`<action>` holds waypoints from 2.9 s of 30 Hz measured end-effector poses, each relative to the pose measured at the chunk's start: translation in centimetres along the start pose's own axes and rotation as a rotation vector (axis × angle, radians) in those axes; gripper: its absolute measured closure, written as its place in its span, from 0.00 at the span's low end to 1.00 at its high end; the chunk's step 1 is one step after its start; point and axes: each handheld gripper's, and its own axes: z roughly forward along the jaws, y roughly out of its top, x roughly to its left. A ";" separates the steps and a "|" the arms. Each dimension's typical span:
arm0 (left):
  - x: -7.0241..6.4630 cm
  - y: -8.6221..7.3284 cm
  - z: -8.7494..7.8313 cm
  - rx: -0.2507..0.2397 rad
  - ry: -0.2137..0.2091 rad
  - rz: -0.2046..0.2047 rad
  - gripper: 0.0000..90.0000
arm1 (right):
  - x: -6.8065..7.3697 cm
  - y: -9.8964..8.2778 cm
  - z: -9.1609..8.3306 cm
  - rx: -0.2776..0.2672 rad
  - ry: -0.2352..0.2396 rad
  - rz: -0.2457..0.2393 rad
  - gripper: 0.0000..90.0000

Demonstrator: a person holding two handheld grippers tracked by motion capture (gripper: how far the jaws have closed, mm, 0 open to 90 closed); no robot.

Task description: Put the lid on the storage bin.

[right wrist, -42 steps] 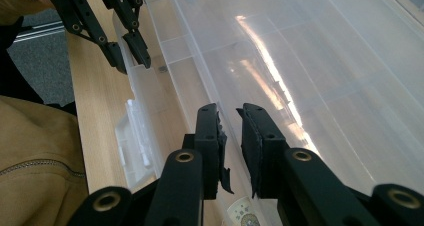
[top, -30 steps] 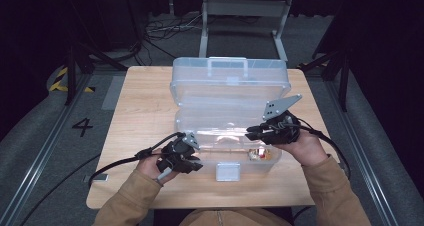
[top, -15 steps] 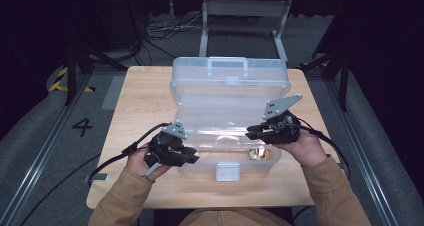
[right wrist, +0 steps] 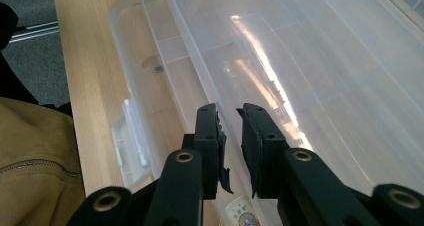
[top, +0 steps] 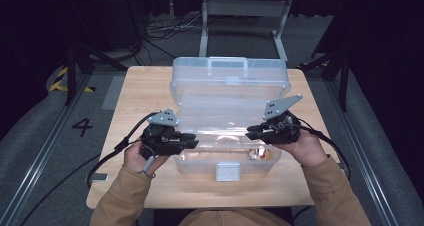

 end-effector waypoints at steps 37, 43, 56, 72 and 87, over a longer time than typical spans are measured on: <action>2.2 4.1 -2.6 -0.245 0.259 -0.093 0.88 | 0.1 -0.1 -0.1 0.003 -0.002 0.002 0.87; 2.4 3.9 -2.6 -0.240 0.285 -0.105 0.88 | 0.2 -0.2 -0.1 0.018 -0.004 -0.002 0.87; 2.4 3.8 -3.0 -0.248 0.313 -0.110 0.91 | 0.4 -0.4 -0.1 0.036 0.009 0.000 0.86; 2.6 3.3 -3.5 -0.253 0.293 -0.123 0.91 | 0.3 -0.7 -2.0 -0.046 -0.014 0.000 0.81; 2.4 3.3 -3.6 -0.222 0.270 -0.119 0.88 | -2.0 -2.6 -4.9 -0.210 -0.084 0.125 0.89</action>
